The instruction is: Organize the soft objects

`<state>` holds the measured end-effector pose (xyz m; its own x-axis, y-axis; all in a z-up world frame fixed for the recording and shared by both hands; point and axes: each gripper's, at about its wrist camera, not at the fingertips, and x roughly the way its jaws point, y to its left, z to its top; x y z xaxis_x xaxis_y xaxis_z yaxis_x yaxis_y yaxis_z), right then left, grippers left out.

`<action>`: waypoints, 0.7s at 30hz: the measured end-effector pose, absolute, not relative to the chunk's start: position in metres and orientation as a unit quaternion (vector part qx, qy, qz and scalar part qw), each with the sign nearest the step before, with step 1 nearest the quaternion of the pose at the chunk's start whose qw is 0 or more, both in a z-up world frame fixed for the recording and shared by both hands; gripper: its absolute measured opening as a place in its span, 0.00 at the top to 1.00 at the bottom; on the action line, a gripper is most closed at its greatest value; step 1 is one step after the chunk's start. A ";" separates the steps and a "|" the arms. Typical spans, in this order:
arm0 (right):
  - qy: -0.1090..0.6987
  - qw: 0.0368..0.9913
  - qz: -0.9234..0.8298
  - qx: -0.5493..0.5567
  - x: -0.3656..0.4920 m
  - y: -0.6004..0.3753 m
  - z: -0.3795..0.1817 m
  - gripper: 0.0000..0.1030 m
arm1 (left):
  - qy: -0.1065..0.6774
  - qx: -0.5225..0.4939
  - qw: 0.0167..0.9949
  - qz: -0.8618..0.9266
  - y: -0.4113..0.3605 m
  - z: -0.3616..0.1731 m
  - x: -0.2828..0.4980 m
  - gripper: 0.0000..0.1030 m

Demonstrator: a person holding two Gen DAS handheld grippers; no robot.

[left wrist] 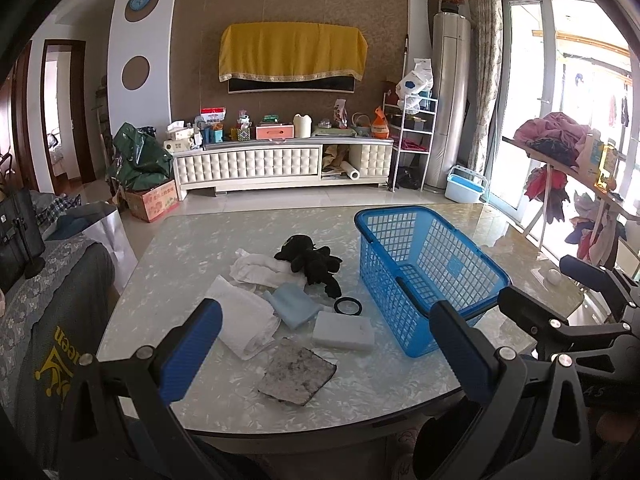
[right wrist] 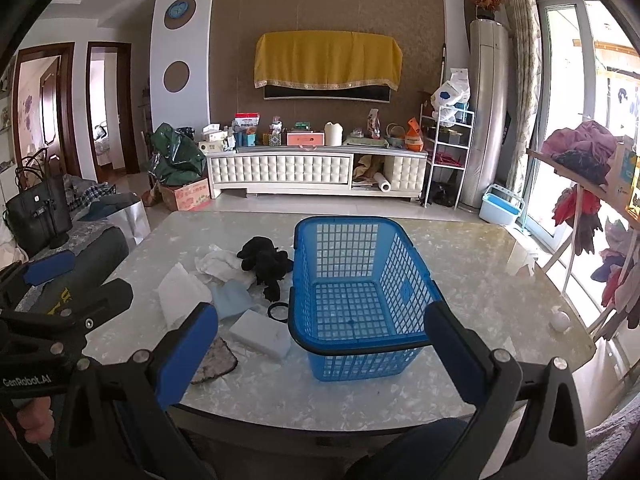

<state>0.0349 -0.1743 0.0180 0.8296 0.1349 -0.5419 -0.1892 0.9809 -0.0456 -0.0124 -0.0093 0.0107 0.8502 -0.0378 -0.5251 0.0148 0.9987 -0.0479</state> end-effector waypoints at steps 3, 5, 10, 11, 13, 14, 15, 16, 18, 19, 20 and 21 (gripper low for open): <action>0.282 0.954 0.087 -0.045 0.035 -0.175 0.018 0.00 | 0.273 -0.021 0.962 -0.014 -0.010 0.011 -0.013 0.00; 0.282 0.955 0.086 -0.044 0.034 -0.175 0.017 0.00 | 0.272 -0.020 0.962 -0.014 -0.011 0.011 -0.014 0.00; 0.282 0.955 0.086 -0.043 0.032 -0.174 0.017 0.00 | 0.270 -0.018 0.963 -0.015 -0.013 0.013 -0.015 0.00; 0.282 0.955 0.085 -0.043 0.033 -0.174 0.017 0.00 | 0.270 -0.016 0.963 -0.014 -0.013 0.013 -0.016 0.00; 0.283 0.954 0.085 -0.043 0.032 -0.174 0.017 0.00 | 0.270 -0.014 0.963 -0.015 -0.014 0.014 -0.016 0.00; 0.283 0.954 0.085 -0.042 0.032 -0.175 0.016 0.00 | 0.270 -0.015 0.963 -0.016 -0.014 0.014 -0.016 0.00; 0.283 0.954 0.085 -0.042 0.031 -0.175 0.016 0.00 | 0.271 -0.016 0.962 -0.016 -0.013 0.014 -0.016 0.00; 0.283 0.954 0.085 -0.041 0.031 -0.175 0.016 0.00 | 0.271 -0.018 0.962 -0.017 -0.013 0.014 -0.016 0.00; 0.284 0.954 0.086 -0.039 0.031 -0.176 0.016 0.00 | 0.270 -0.019 0.963 -0.015 -0.011 0.014 -0.017 0.00; 0.285 0.954 0.086 -0.038 0.031 -0.176 0.016 0.00 | 0.268 -0.018 0.963 -0.015 -0.011 0.015 -0.017 0.00; 0.285 0.954 0.086 -0.038 0.031 -0.176 0.016 0.00 | 0.268 -0.018 0.963 -0.015 -0.011 0.014 -0.017 0.00; 0.285 0.954 0.086 -0.038 0.031 -0.176 0.016 0.00 | 0.269 -0.017 0.963 -0.015 -0.011 0.014 -0.017 0.00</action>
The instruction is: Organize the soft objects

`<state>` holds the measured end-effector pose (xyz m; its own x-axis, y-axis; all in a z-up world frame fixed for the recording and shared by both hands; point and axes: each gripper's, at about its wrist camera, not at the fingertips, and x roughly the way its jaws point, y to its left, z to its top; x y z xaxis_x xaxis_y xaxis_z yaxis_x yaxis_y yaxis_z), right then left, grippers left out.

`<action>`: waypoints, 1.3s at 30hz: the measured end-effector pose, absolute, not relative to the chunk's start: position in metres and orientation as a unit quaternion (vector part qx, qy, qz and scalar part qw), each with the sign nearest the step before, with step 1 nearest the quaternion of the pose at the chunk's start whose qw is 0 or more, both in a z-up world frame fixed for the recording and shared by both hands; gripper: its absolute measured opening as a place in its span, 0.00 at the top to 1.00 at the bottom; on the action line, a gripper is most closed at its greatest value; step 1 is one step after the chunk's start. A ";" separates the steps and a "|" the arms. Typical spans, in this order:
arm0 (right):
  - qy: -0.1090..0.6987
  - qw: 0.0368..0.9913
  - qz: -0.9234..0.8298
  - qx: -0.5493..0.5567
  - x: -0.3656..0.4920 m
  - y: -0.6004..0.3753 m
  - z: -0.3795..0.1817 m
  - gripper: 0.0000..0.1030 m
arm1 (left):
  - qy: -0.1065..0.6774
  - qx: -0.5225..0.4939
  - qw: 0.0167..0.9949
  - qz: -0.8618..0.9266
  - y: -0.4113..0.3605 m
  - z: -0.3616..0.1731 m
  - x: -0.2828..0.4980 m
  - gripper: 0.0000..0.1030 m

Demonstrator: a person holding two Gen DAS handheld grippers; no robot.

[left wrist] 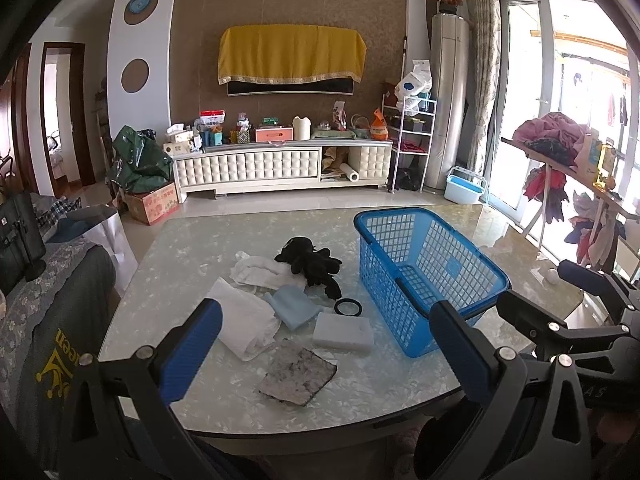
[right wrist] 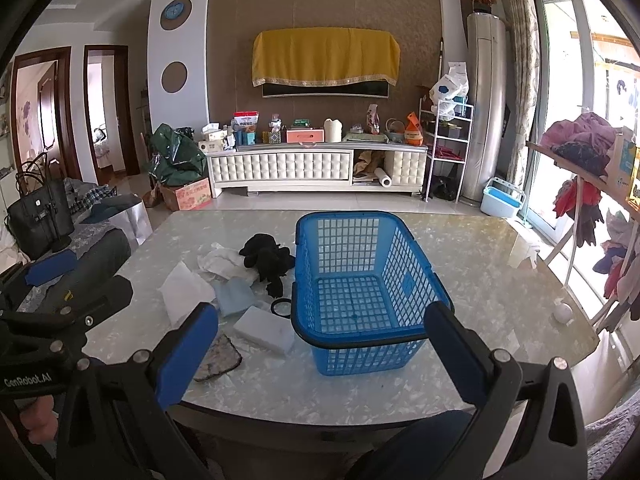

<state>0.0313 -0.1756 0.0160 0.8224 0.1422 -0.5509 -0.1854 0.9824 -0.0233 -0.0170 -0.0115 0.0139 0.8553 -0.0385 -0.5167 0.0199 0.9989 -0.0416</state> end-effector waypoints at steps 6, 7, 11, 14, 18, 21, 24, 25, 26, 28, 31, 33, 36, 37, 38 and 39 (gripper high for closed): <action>0.287 0.953 0.085 -0.039 0.030 -0.176 0.015 0.00 | 0.270 -0.017 0.963 -0.015 -0.012 0.012 -0.017 0.00; 0.287 0.953 0.085 -0.038 0.030 -0.176 0.015 0.00 | 0.270 -0.016 0.963 -0.014 -0.011 0.013 -0.017 0.00; 0.291 0.952 0.088 -0.032 0.029 -0.177 0.014 0.00 | 0.269 -0.015 0.963 -0.013 -0.011 0.013 -0.018 0.00; 0.292 0.952 0.088 -0.032 0.029 -0.177 0.015 0.00 | 0.270 -0.014 0.963 -0.013 -0.010 0.013 -0.018 0.00; 0.293 0.951 0.090 -0.032 0.030 -0.176 0.015 0.00 | 0.271 -0.014 0.962 -0.013 -0.010 0.013 -0.018 0.00; 0.292 0.952 0.092 -0.030 0.031 -0.176 0.015 0.00 | 0.266 -0.013 0.964 -0.011 -0.010 0.014 -0.019 0.00; 0.293 0.950 0.103 -0.024 0.033 -0.177 0.016 0.00 | 0.267 -0.021 0.963 -0.018 -0.007 0.015 -0.018 0.00; 0.293 0.950 0.106 -0.023 0.034 -0.177 0.016 0.00 | 0.270 -0.023 0.963 -0.017 -0.006 0.016 -0.016 0.00; 0.291 0.950 0.109 -0.023 0.035 -0.177 0.016 0.00 | 0.272 -0.022 0.962 -0.016 -0.005 0.016 -0.014 0.00; 0.287 0.951 0.117 -0.021 0.037 -0.177 0.018 0.00 | 0.276 -0.016 0.961 -0.014 -0.006 0.017 -0.011 0.00; 0.283 0.950 0.131 -0.012 0.041 -0.177 0.020 0.00 | 0.275 -0.003 0.962 -0.001 -0.006 0.019 -0.007 0.00; 0.282 0.950 0.134 -0.012 0.045 -0.176 0.021 0.00 | 0.269 0.001 0.963 0.004 -0.003 0.022 -0.004 0.00; 0.287 0.953 0.092 -0.033 0.054 -0.168 0.022 0.00 | 0.268 0.012 0.963 0.004 0.005 0.025 0.003 0.00; 0.289 0.954 0.058 -0.053 0.057 -0.163 0.022 0.00 | 0.271 0.014 0.962 0.008 0.008 0.026 0.006 0.00; 0.288 0.954 0.043 -0.068 0.058 -0.159 0.022 0.00 | 0.274 0.014 0.962 0.014 0.012 0.026 0.009 0.00; 0.280 0.956 0.046 -0.077 0.058 -0.155 0.023 0.00 | 0.276 0.015 0.961 0.020 0.016 0.026 0.012 0.00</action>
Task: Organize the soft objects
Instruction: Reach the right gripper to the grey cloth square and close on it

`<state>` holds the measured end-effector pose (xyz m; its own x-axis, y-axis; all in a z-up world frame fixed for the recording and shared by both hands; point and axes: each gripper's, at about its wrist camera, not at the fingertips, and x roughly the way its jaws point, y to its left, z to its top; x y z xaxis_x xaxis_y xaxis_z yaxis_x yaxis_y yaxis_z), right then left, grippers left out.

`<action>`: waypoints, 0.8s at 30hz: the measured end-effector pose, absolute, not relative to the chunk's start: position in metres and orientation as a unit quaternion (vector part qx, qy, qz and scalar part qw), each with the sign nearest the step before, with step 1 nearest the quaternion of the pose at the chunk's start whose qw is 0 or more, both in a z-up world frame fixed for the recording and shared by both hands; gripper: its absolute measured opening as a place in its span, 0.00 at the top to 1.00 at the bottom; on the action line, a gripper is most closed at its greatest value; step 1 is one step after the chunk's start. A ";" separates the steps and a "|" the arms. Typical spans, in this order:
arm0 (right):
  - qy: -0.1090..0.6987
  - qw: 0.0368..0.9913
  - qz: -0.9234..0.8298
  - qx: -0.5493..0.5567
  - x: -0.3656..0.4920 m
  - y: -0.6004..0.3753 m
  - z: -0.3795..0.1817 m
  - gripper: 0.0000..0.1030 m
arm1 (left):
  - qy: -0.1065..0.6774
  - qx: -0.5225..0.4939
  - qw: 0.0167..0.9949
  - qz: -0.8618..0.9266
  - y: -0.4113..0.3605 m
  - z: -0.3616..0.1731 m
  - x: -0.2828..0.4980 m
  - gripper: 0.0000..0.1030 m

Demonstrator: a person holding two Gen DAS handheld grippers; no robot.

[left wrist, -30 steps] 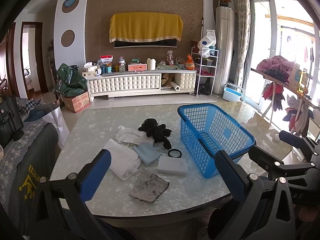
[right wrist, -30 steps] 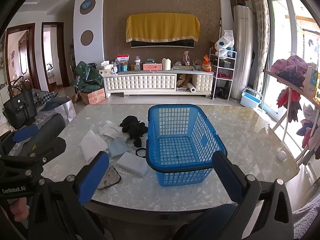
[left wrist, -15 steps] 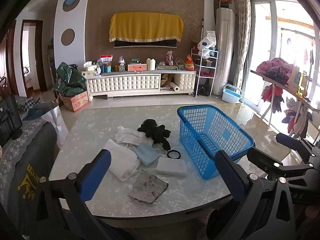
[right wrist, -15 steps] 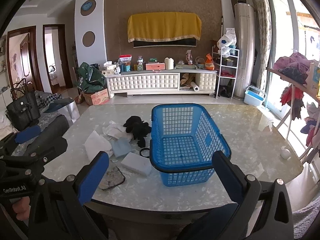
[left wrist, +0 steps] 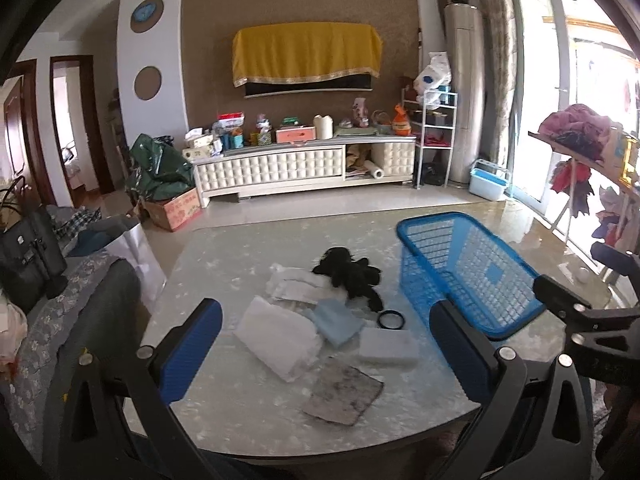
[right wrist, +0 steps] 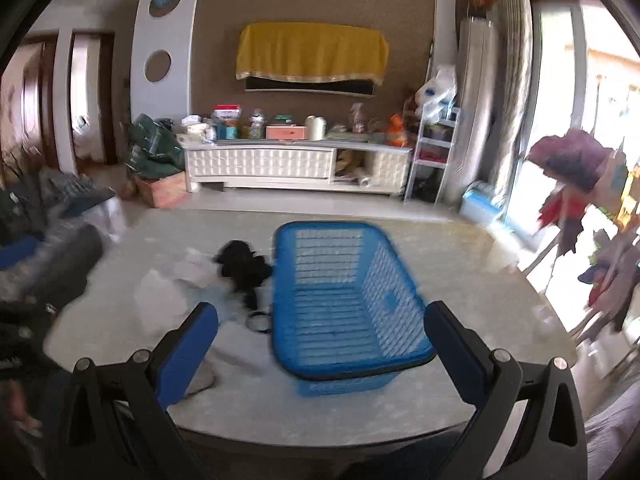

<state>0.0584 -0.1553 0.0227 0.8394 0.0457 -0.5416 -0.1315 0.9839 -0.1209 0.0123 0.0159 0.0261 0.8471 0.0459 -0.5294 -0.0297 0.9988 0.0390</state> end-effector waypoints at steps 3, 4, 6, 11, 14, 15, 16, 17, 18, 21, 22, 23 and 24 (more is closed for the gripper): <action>0.271 0.957 0.069 -0.075 0.062 -0.148 0.026 0.00 | 0.287 0.010 0.958 0.027 0.028 0.025 0.021 0.00; 0.273 0.957 0.069 -0.076 0.065 -0.146 0.026 0.00 | 0.298 0.010 0.954 0.027 0.033 0.023 0.026 0.00; 0.280 0.953 0.081 -0.081 0.072 -0.138 0.025 0.00 | 0.316 0.004 0.948 0.028 0.041 0.018 0.033 0.00; 0.296 0.939 0.132 -0.112 0.084 -0.118 0.016 0.00 | 0.334 -0.011 0.942 0.033 0.065 0.006 0.042 0.00; 0.318 0.927 0.159 -0.117 0.096 -0.104 0.009 0.00 | 0.351 -0.013 0.936 0.036 0.079 -0.003 0.047 0.00; 0.329 0.921 0.172 -0.116 0.101 -0.101 0.005 0.00 | 0.357 -0.015 0.933 0.036 0.084 -0.007 0.048 0.00; 0.337 0.917 0.179 -0.116 0.106 -0.098 0.002 0.00 | 0.363 -0.017 0.931 0.036 0.089 -0.010 0.050 0.00; 0.346 0.912 0.186 -0.118 0.110 -0.093 -0.002 0.00 | 0.372 -0.019 0.927 0.036 0.094 -0.014 0.052 0.00; 0.353 0.908 0.192 -0.121 0.114 -0.088 -0.005 0.00 | 0.377 -0.020 0.925 0.036 0.098 -0.018 0.054 0.00; 0.375 0.893 0.207 -0.136 0.120 -0.072 -0.016 0.00 | 0.399 -0.025 0.916 0.036 0.110 -0.031 0.059 0.00; 0.383 0.889 0.210 -0.140 0.121 -0.068 -0.019 0.00 | 0.406 -0.027 0.913 0.039 0.115 -0.036 0.062 0.00; 0.394 0.882 0.215 -0.143 0.122 -0.064 -0.024 0.00 | 0.410 -0.030 0.911 0.041 0.118 -0.039 0.062 0.00; 0.403 0.877 0.218 -0.146 0.126 -0.058 -0.028 0.00 | 0.415 -0.035 0.908 0.041 0.123 -0.045 0.065 0.00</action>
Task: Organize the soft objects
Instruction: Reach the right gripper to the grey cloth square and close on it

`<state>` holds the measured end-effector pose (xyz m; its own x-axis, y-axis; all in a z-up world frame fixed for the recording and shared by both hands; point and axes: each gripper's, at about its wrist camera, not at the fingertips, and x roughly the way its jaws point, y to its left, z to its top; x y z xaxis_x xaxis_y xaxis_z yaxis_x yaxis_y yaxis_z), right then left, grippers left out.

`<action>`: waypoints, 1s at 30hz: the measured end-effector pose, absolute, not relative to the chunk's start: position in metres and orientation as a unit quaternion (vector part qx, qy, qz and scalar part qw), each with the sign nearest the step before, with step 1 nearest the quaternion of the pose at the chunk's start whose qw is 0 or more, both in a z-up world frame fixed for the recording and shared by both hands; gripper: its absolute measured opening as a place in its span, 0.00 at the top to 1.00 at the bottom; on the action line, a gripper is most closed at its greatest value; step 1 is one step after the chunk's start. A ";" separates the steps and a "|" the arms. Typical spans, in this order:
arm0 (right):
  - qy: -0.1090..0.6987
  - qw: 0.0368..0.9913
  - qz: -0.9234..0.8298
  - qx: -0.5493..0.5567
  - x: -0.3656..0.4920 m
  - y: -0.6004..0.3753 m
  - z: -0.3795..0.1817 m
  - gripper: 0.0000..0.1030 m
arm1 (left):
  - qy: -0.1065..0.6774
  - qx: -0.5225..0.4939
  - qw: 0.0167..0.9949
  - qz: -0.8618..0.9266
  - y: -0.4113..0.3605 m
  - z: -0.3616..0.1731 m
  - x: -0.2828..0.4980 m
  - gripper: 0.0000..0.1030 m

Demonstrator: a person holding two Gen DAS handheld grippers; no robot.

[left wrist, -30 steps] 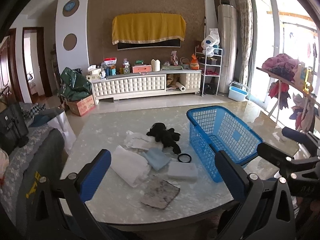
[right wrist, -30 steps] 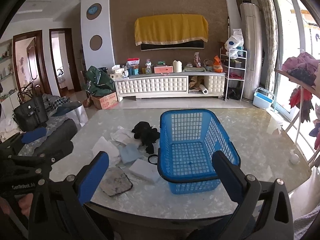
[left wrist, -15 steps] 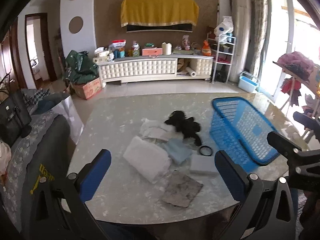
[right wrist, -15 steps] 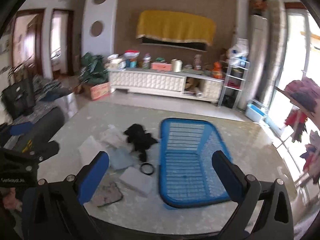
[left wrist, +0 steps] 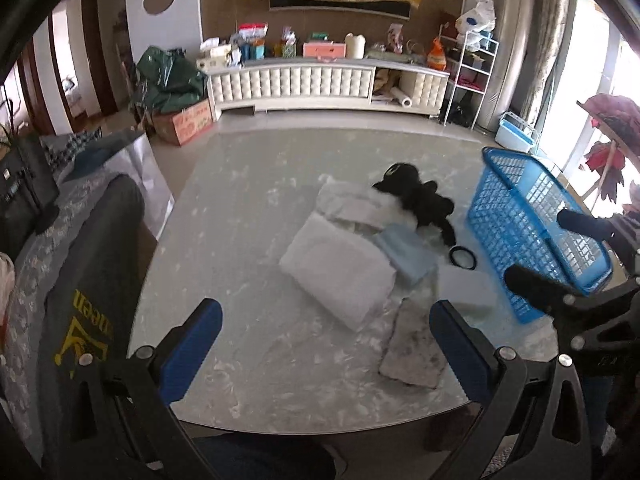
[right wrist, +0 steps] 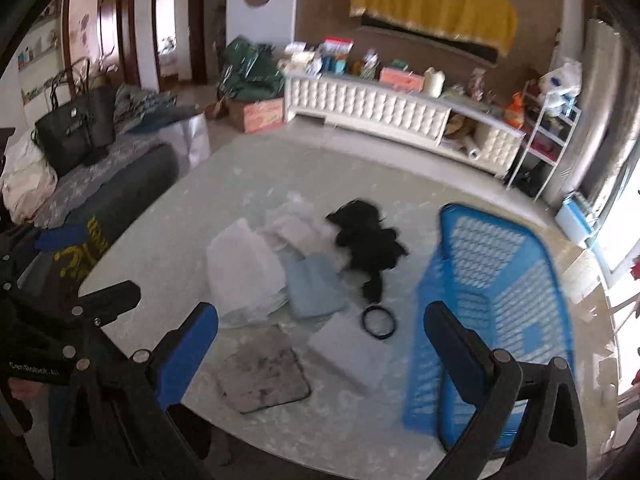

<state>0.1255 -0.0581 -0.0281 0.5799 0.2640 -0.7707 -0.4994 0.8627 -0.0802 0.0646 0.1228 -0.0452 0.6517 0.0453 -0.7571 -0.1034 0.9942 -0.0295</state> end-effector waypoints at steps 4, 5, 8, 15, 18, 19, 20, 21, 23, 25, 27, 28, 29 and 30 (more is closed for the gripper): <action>0.451 0.850 0.229 -0.148 0.136 -0.041 -0.049 0.00 | 0.429 -0.041 0.901 0.046 0.135 -0.062 0.071 0.00; 0.458 0.846 0.230 -0.149 0.137 -0.039 -0.052 0.00 | 0.435 -0.038 0.899 0.047 0.138 -0.067 0.073 0.00; 0.486 0.829 0.233 -0.152 0.142 -0.032 -0.068 0.00 | 0.449 -0.033 0.892 0.045 0.142 -0.079 0.077 0.00; 0.535 0.795 0.243 -0.152 0.151 -0.021 -0.102 0.00 | 0.479 -0.052 0.875 0.042 0.156 -0.119 0.081 0.00; 0.553 0.780 0.246 -0.155 0.154 -0.018 -0.119 0.00 | 0.489 -0.055 0.869 0.040 0.160 -0.133 0.083 0.00; 0.561 0.775 0.246 -0.155 0.154 -0.017 -0.125 0.00 | 0.492 -0.054 0.868 0.040 0.160 -0.135 0.084 0.00; 0.565 0.772 0.245 -0.156 0.155 -0.016 -0.128 0.01 | 0.493 -0.053 0.867 0.039 0.160 -0.139 0.085 0.00; 0.570 0.769 0.243 -0.156 0.156 -0.015 -0.133 0.02 | 0.497 -0.051 0.866 0.039 0.159 -0.142 0.087 0.00; 0.577 0.765 0.240 -0.156 0.159 -0.015 -0.139 0.06 | 0.503 -0.045 0.862 0.041 0.159 -0.148 0.090 0.00; 0.581 0.762 0.236 -0.159 0.162 -0.014 -0.143 0.07 | 0.506 -0.042 0.861 0.037 0.158 -0.152 0.091 0.00; 0.581 0.763 0.231 -0.161 0.166 -0.014 -0.147 0.08 | 0.507 -0.039 0.860 0.031 0.157 -0.154 0.093 0.00; 0.582 0.763 0.230 -0.162 0.168 -0.013 -0.151 0.08 | 0.509 -0.038 0.859 0.030 0.157 -0.156 0.094 0.00; 0.585 0.760 0.231 -0.162 0.170 -0.013 -0.153 0.09 | 0.511 -0.038 0.858 0.030 0.157 -0.158 0.096 0.00; 0.589 0.756 0.232 -0.164 0.175 -0.015 -0.155 0.11 | 0.514 -0.040 0.856 0.029 0.158 -0.161 0.097 0.00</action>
<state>0.1746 -0.0150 -0.1551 0.1973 0.1585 -0.9674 -0.5440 0.8386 0.0264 0.0972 0.1582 -0.1610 0.4701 0.0082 -0.8826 -0.0900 0.9952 -0.0387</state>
